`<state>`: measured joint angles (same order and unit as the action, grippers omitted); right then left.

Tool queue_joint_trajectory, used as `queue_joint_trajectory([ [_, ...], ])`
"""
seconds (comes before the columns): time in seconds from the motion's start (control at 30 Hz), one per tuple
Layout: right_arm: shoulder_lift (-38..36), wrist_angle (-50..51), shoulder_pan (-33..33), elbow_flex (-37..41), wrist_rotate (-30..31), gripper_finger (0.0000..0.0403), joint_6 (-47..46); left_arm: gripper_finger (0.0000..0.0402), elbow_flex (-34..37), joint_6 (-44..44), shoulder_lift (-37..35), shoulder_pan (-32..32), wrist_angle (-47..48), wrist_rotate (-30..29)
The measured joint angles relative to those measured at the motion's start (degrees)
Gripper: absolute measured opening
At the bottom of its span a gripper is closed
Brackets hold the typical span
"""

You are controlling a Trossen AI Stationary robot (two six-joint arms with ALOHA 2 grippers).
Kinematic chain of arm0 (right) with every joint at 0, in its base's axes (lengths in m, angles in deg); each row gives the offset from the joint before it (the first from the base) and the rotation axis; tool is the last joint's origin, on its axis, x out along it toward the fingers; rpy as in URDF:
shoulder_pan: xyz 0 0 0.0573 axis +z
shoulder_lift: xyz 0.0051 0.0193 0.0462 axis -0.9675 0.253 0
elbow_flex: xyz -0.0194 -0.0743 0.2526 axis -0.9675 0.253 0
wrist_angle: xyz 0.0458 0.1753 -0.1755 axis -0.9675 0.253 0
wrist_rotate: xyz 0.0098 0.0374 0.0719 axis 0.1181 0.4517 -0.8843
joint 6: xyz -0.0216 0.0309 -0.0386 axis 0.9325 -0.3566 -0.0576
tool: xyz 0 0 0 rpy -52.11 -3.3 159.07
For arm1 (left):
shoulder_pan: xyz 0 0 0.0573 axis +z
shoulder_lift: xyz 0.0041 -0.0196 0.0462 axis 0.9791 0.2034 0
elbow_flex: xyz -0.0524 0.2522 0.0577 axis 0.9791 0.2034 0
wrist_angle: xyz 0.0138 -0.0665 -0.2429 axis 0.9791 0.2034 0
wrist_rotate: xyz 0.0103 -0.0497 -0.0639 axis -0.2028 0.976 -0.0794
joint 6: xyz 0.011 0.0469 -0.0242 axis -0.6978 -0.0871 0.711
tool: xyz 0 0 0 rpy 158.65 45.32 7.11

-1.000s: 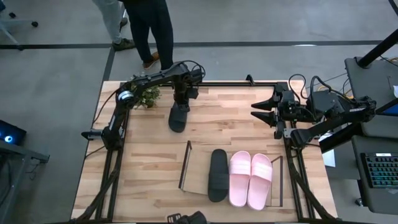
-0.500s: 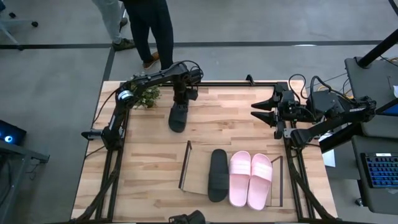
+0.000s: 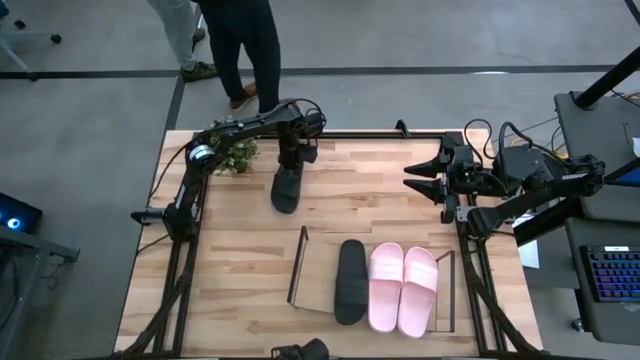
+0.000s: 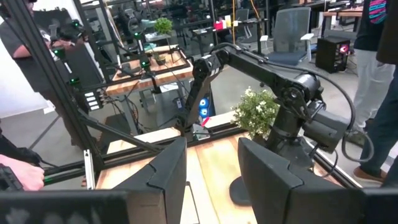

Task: Pick and place slides into the shelf
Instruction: Put the black slide on the shelf

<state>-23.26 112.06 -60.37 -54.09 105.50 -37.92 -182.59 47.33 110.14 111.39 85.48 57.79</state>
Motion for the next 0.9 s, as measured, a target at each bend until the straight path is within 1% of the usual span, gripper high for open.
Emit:
queue_joint_trajectory([
  [0.27,-0.01,0.05,0.0,0.0,-0.02,0.0137,0.03,0.0169,4.74,-1.05,-0.02,-0.05,-0.22,0.23],
  [0.6,-0.02,0.44,0.0,0.0,-0.02,0.0137,0.2,0.0165,5.25,-3.23,-0.02,-0.02,0.22,0.94],
  [0.73,-0.02,0.44,0.0,0.0,-0.02,0.0137,0.22,0.0138,5.32,-4.18,-0.02,-0.02,0.34,1.25],
  [0.9,-0.02,0.44,-0.02,0.0,-0.02,0.0137,0.57,0.0073,5.34,-4.26,-0.02,-0.01,0.67,1.34],
])
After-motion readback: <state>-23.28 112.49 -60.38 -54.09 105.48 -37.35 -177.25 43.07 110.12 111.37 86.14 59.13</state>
